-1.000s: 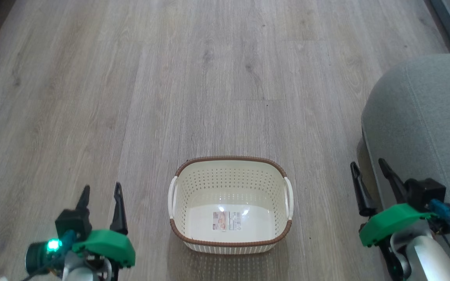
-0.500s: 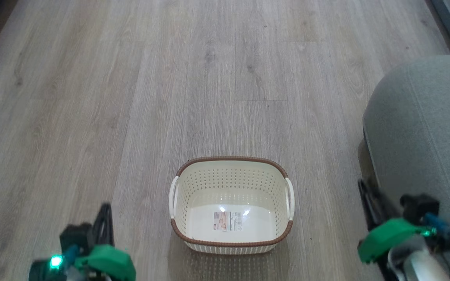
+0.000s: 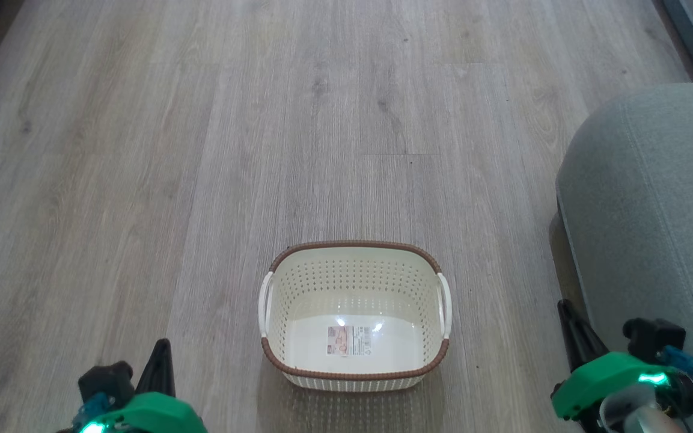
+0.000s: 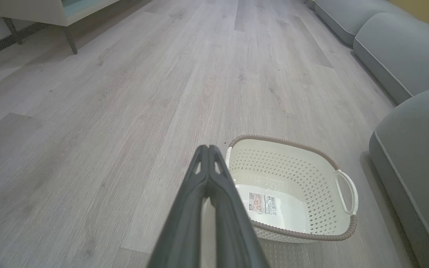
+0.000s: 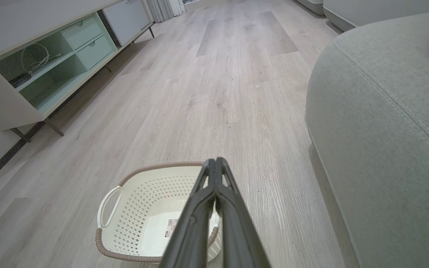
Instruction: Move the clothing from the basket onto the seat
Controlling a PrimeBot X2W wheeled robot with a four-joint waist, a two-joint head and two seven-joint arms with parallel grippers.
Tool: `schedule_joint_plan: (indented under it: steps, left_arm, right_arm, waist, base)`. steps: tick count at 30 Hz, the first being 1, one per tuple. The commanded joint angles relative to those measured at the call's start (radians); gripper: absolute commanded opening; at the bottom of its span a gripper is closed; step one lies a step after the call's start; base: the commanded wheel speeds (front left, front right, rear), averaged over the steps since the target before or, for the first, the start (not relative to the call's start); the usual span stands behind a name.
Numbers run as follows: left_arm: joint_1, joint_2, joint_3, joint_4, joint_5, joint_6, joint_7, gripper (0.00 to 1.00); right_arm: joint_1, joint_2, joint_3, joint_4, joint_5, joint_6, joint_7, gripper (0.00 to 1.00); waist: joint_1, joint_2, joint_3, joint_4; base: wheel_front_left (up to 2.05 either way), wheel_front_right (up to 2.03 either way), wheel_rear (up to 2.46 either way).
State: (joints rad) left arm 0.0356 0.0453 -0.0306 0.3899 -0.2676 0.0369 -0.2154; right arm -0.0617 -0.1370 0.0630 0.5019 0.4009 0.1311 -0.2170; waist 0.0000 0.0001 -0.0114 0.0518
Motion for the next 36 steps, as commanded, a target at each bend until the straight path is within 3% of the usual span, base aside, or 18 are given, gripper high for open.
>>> schedule_joint_plan:
  steps: [1, 36]
  left_arm:
    - [-0.050, 0.003, 0.016, -0.039, -0.032, -0.008, 0.006, 0.00]
    - [-0.078, 0.004, 0.054, -0.072, -0.435, -0.057, 0.105, 0.00]
  right_arm:
    - [-0.045, -0.005, -0.012, -0.038, 0.030, 0.000, 0.011, 0.00]
    - [-0.045, 0.023, -0.063, -0.106, 0.393, 0.000, 0.109, 0.00]
  waist:
    - [0.0000, -0.0001, 0.000, -0.001]
    - [0.0000, -0.0001, 0.005, -0.016]
  base:
    - [0.00, 0.00, 0.00]
    - [0.00, 0.00, 0.00]
